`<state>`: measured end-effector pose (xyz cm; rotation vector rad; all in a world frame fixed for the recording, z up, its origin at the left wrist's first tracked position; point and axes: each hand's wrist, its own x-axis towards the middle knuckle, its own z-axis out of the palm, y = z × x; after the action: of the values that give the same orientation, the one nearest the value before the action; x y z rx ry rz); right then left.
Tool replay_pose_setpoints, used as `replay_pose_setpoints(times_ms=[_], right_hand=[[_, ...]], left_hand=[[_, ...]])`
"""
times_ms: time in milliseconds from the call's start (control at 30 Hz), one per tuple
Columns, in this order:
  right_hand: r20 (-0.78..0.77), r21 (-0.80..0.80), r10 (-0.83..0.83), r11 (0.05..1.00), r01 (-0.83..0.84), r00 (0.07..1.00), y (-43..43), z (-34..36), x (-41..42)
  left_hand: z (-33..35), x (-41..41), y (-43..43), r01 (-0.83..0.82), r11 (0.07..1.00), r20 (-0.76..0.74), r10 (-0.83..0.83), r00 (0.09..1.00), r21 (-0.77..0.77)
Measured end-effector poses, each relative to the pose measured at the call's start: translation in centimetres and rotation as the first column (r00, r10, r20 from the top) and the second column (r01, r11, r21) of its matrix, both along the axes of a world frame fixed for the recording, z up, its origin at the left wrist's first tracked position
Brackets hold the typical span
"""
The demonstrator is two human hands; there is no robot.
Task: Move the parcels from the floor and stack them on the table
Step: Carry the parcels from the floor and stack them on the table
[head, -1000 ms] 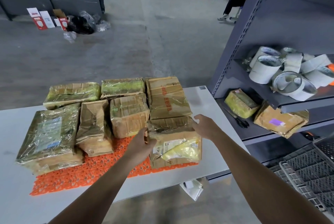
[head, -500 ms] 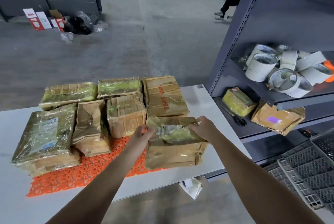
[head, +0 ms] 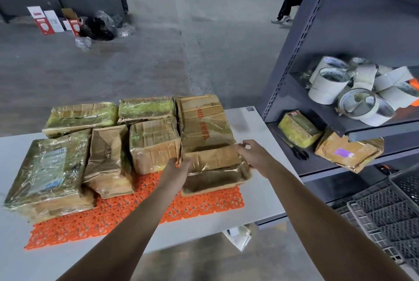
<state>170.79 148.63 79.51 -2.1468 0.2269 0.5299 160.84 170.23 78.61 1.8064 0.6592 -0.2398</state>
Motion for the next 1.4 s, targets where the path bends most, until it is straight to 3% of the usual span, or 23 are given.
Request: replay_pose_setpoints(times_ms=[267,400,567,700,833,1000,1100,1400], right_hand=[[0.07,-0.21,0.147,0.969,-0.13,0.987,1.0,-0.9,-0.1],[0.102,-0.209,0.086,0.976,-0.063,0.991,0.6,-0.6,0.2],[0.021,-0.191,0.074,0.979,-0.069,0.997,0.6,0.2,0.4],[-0.092,-0.176,0.068,0.981,-0.083,0.993,-0.3,0.0,0.5],[-0.226,-0.194,0.174,0.956,-0.219,0.959,-1.4,0.7,0.3],[-0.287,-0.152,0.221,0.95,-0.272,0.932,-2.2,0.6,-0.2],[-0.279,-0.233,0.278,0.909,-0.345,0.919,-1.5,-0.6,-0.8],[-0.075,-0.304,0.204,0.927,-0.217,0.976,-1.1,-2.5,-0.7]], left_hand=[[-0.3,0.5,0.1,-0.016,0.996,-0.036,0.013,0.999,-0.084],[-0.2,0.0,0.5,0.001,0.996,-0.019,-0.003,1.0,-0.087],[0.0,-0.9,0.8,0.07,0.989,0.01,-0.069,0.998,-0.127],[-0.4,-1.1,1.2,-0.016,0.977,0.027,0.022,0.999,-0.212],[-0.8,-1.9,1.0,0.0,0.977,0.062,0.014,0.998,-0.213],[-2.4,-2.8,0.4,0.006,0.988,0.035,-0.001,0.999,-0.157],[-3.0,-2.8,0.1,0.006,0.983,0.008,-0.005,1.0,-0.186],[-3.7,-2.3,-0.1,0.025,0.977,0.035,-0.018,0.999,-0.21]])
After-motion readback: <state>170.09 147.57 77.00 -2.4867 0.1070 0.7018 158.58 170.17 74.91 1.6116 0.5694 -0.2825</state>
